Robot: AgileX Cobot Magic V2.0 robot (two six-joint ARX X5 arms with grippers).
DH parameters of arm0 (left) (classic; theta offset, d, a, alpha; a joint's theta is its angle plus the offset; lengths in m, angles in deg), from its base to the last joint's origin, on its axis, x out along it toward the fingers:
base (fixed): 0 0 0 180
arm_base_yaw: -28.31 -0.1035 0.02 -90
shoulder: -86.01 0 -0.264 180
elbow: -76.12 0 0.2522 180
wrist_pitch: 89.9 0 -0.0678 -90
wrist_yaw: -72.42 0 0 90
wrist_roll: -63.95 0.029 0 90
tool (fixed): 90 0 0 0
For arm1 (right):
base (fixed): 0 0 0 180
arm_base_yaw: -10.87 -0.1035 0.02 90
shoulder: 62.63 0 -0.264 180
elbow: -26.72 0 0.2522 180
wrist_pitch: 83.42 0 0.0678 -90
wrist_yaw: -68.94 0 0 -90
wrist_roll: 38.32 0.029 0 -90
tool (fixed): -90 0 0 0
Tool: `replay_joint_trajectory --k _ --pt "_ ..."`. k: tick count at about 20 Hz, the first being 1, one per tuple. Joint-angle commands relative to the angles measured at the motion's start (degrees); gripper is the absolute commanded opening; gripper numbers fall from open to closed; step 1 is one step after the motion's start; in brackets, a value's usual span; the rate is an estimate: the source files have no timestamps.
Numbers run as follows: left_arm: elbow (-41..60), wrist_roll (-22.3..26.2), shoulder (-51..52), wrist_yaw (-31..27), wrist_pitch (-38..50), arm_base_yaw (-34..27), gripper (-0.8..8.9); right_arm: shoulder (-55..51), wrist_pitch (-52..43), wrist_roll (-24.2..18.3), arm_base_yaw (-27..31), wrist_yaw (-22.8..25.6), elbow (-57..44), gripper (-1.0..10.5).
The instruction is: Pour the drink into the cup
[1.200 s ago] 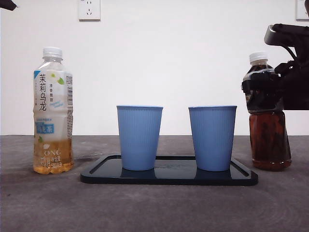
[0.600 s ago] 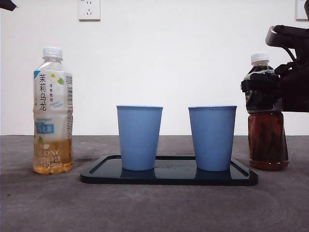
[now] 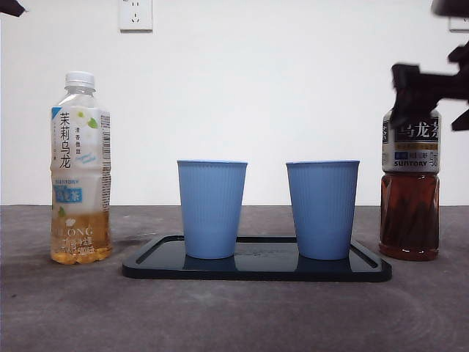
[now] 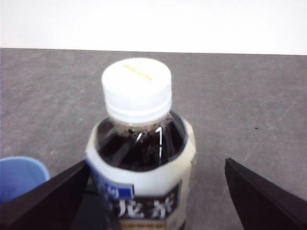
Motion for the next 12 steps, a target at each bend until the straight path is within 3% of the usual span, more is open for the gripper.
replay_joint_trajectory --k 1,4,7,12 --pt "-0.50 0.92 -0.61 0.09 0.22 0.26 4.63 -5.73 10.23 0.90 -0.26 0.24 2.32 4.5" --pt "0.61 0.33 -1.14 -0.66 0.35 0.26 4.63 -13.75 25.90 3.67 -0.96 -2.08 5.66 4.5" --pt "3.13 -0.68 -1.29 -5.03 1.05 0.26 4.63 -20.33 39.36 4.72 -1.90 -6.73 9.97 4.5" --pt "9.73 -5.86 -1.31 -8.13 9.57 0.28 4.64 -29.20 53.33 4.74 -2.16 -17.59 16.41 4.5"
